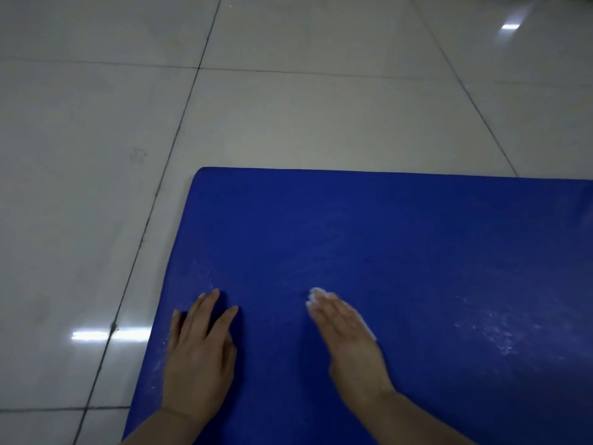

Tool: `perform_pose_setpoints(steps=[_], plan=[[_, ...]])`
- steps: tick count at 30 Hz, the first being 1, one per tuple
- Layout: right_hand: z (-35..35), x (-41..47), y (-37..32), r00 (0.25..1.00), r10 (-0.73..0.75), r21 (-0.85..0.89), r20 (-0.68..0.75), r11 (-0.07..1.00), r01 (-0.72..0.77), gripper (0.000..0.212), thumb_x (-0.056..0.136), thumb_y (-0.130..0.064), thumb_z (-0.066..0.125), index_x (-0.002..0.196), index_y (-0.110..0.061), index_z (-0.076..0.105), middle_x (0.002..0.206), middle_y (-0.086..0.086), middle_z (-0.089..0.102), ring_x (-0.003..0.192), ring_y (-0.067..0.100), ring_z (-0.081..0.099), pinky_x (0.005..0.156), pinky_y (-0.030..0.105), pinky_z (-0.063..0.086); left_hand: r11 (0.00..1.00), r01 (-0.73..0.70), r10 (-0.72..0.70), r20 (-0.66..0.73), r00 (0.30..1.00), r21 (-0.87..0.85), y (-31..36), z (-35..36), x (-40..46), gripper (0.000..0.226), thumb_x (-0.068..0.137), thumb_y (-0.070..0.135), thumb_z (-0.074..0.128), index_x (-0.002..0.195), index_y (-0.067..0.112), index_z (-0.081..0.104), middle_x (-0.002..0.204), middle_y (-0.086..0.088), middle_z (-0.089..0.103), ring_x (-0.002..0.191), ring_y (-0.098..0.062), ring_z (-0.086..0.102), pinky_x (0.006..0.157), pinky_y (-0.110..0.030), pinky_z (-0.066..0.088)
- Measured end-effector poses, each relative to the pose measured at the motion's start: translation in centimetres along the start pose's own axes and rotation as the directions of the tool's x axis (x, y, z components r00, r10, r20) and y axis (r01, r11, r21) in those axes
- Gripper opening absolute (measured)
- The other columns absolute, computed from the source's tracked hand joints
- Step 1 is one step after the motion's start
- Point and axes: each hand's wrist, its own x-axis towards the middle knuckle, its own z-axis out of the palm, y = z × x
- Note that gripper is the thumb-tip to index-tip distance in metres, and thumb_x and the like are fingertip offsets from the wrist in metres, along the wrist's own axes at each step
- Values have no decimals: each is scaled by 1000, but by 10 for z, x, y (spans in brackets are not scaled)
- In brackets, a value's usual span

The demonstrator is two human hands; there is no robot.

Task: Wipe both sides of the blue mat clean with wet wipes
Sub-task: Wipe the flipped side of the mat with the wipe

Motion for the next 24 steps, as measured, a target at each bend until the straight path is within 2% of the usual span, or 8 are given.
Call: perform_pose_setpoints(steps=[3,6,9,11,15,18,21,24], plan=[[3,-8,5,984,178,25,31,984,-178,88,57,8,48,142,-5,30,151,9,32,138,23,28,112,36,15,1000,-4,4,27,1000,1,-3,3,-7,49,81,20,34,118,7,64,136,-18,50,126,-31,40,109,-49,20],[16,-4,-35,1000,-1,-87,1,996,1,74,77,-5,39,145,4,11,156,23,9,144,36,5,117,39,7,1000,12,-13,73,997,7,-4,3,-4,50,79,22,34,119,9,62,136,-17,51,126,-30,40,108,-47,19],[25,-6,-70,986,-158,65,46,986,155,65,73,-17,29,137,-6,31,149,6,30,136,24,28,112,35,15,1000,7,-9,94,995,18,-4,1,-3,51,80,24,34,120,10,62,137,-16,51,127,-28,39,109,-45,19],[18,-7,-58,973,-224,86,62,972,218,73,68,-14,43,140,-12,34,149,-1,33,133,17,32,111,33,17,1000,-2,1,90,996,15,-4,0,-3,50,80,23,34,120,9,62,137,-17,51,127,-29,40,109,-45,19],[1,-14,3,999,-18,115,27,993,15,109,43,15,71,143,-13,39,148,-2,37,136,14,31,115,31,15,1000,-10,10,70,997,1,-4,1,-4,49,82,22,34,120,9,62,137,-16,50,126,-30,41,110,-46,20],[5,-20,16,991,132,139,-31,982,-126,93,57,19,56,143,-11,33,150,3,37,141,16,25,115,32,16,1000,-9,9,67,998,2,-5,2,-5,49,81,22,34,120,9,62,137,-16,50,126,-30,41,110,-46,21],[16,-20,-27,996,23,137,-83,991,-11,72,70,2,33,141,-8,34,148,5,39,139,20,33,111,36,24,1000,-4,3,80,997,9,-3,0,-3,49,81,23,34,119,9,62,136,-16,51,126,-29,41,110,-46,21],[14,-18,-72,987,-153,153,-38,976,157,68,68,-9,58,135,-10,43,145,2,45,134,20,41,111,39,27,999,1,-4,105,994,32,-4,-1,-2,49,82,23,34,120,9,62,136,-16,51,127,-29,41,111,-43,18]])
